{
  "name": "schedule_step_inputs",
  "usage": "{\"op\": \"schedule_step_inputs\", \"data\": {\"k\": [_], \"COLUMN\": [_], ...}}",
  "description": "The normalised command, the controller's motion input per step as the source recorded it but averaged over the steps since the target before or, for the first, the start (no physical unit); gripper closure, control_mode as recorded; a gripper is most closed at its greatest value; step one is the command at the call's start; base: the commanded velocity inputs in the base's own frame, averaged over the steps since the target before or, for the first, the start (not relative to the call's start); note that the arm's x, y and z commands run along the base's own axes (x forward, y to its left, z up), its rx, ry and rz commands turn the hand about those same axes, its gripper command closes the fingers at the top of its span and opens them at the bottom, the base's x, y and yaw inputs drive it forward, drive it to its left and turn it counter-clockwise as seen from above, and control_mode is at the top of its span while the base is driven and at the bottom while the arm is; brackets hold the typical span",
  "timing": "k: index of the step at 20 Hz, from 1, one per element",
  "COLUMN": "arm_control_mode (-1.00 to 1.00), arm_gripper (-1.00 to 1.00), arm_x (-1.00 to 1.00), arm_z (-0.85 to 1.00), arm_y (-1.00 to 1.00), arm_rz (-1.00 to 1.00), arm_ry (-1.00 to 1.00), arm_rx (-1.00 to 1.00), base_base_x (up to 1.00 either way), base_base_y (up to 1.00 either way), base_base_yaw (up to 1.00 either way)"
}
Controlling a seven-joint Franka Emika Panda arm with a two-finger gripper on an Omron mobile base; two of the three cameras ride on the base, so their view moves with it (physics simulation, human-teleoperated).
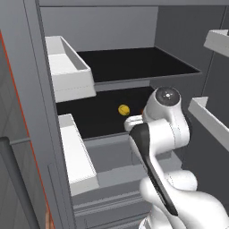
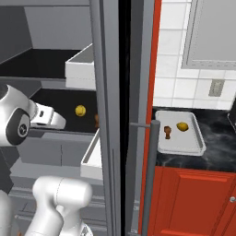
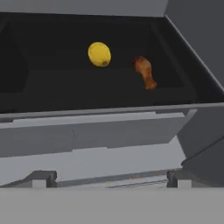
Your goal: Place one lemon and one chicken drumstick in each tupperware on the nearby counter, to pack two identical lunches.
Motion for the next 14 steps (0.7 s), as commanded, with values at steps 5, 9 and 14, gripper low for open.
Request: {"op": "schedule_step_inputs", "data": {"k": [5,9,14], "arm_control_mode": [-1.0,-1.0,-1.0], "arm_gripper": [-1.0,-1.0,-1.0], "arm_x": [0.39,0.46,0.33], "arm_z": [-0.2,-0.08,0.0], "arm_y": [0.0,0.0,0.0], "arm_rz": [0.0,0.0,0.0], "arm_ry": [-0.19,-0.07,0.0], "arm_rx": [0.04,0.06,0.05], "base_base_x": [0.0,0.0,0.0], "base_base_y": [0.0,0.0,0.0], "base_base_yaw": [0.0,0.0,0.0]}}
